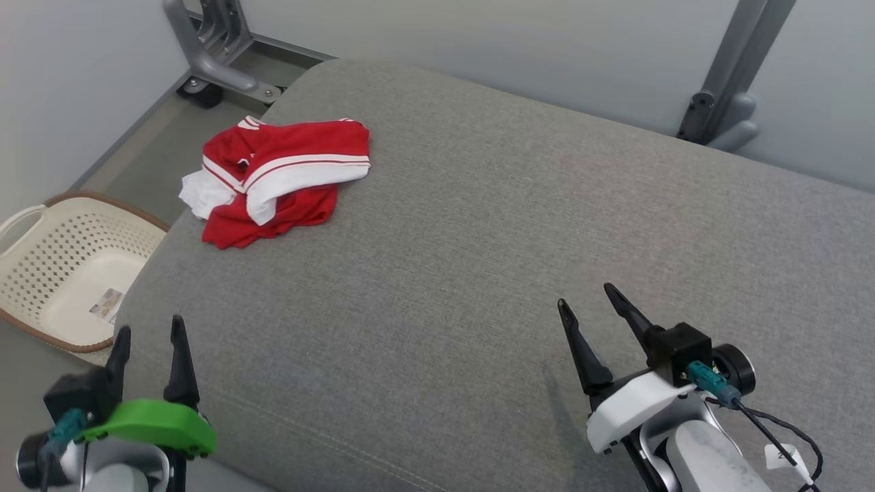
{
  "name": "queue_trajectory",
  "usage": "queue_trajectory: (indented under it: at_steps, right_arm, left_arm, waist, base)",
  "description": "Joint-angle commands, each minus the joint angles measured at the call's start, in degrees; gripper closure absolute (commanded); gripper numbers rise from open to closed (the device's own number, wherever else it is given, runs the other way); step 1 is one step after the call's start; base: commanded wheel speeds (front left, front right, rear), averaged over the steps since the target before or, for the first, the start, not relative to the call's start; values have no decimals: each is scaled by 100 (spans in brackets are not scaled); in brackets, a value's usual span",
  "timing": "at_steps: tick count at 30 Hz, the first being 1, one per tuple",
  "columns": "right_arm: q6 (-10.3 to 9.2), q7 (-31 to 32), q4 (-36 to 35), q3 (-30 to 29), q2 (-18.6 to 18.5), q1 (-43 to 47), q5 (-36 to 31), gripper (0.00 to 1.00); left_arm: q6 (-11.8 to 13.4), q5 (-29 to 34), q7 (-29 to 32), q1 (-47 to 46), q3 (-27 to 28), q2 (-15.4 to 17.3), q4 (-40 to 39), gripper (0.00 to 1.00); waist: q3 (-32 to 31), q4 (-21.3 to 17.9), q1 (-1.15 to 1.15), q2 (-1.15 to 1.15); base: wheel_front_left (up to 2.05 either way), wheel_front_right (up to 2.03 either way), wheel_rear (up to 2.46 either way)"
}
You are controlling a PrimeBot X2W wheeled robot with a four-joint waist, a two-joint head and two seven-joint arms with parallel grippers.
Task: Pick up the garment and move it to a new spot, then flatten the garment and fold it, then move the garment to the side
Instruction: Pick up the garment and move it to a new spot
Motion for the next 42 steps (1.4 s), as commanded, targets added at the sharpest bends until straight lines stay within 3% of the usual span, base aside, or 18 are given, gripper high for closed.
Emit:
queue_trajectory:
  at_steps: [1, 6, 10, 15, 21, 27, 33, 34, 35, 36, 39, 42]
  right_arm:
    - [-7, -14, -67, 16, -101, -122, -64, 0]
    - [-7, -15, -214, 104, -224, -316, -126, 0]
    - [-7, -15, -395, 185, -436, -542, -163, 0]
    - [-8, -15, -571, 171, -646, -701, -172, 0]
    - [-8, -12, -878, 17, -808, -846, -163, 0]
    - [-7, 65, -1186, -40, -872, -869, -193, 0]
    - [-7, 105, -1399, -189, -881, -773, -219, 0]
    - [-8, 105, -1409, -200, -873, -735, -226, 0]
    - [-7, 105, -1415, -218, -863, -708, -233, 0]
    - [-8, 103, -1408, -237, -843, -694, -235, 0]
    - [-7, 83, -1360, -283, -766, -628, -211, 0]
    - [-8, 51, -1245, -302, -703, -572, -150, 0]
  left_arm:
    - [-51, 28, 0, -421, -43, 148, 165, 0]
    - [-77, 2, 1, -1141, -238, 562, 502, 0]
    - [-72, -526, 1, -1846, -700, 1099, 990, 0]
    - [-70, -1174, 1, -2404, -1066, 1532, 1449, 0]
    - [-69, -1635, 1, -2802, -1475, 1813, 2019, 0]
    - [-65, -1815, 11, -3260, -1499, 1953, 3102, 0]
    - [223, -1731, 4, -3586, -1442, 1990, 3735, 0]
    - [269, -1750, 4, -3595, -1399, 1978, 3756, 40]
    - [303, -1701, 3, -3591, -1393, 1984, 3744, 86]
    - [359, -1687, 3, -3571, -1351, 1995, 3697, 100]
    - [452, -1615, 3, -3415, -1224, 1991, 3505, 100]
    - [376, -1447, 2, -3275, -1155, 2019, 3176, 100]
  waist:
    - [447, -473, 0, 0]
    - [770, -812, 0, 0]
    - [1201, -1193, 0, 0]
    - [1597, -1510, 0, 0]
    - [1953, -1814, 0, 0]
    - [2216, -2027, 0, 0]
    - [2317, -2162, 0, 0]
    - [2302, -2174, 0, 0]
    - [2282, -2185, 0, 0]
    - [2254, -2197, 0, 0]
    - [2120, -2228, 0, 0]
    - [1922, -2256, 0, 0]
  base:
    - [0, 0, 0]
    - [0, 0, 0]
    - [0, 0, 0]
    - [0, 0, 0]
    - [0, 0, 0]
    - [0, 0, 0]
    - [0, 0, 0]
    - [0, 0, 0]
    - [0, 0, 0]
    - [0, 0, 0]
    - [0, 0, 0]
    - [0, 0, 0]
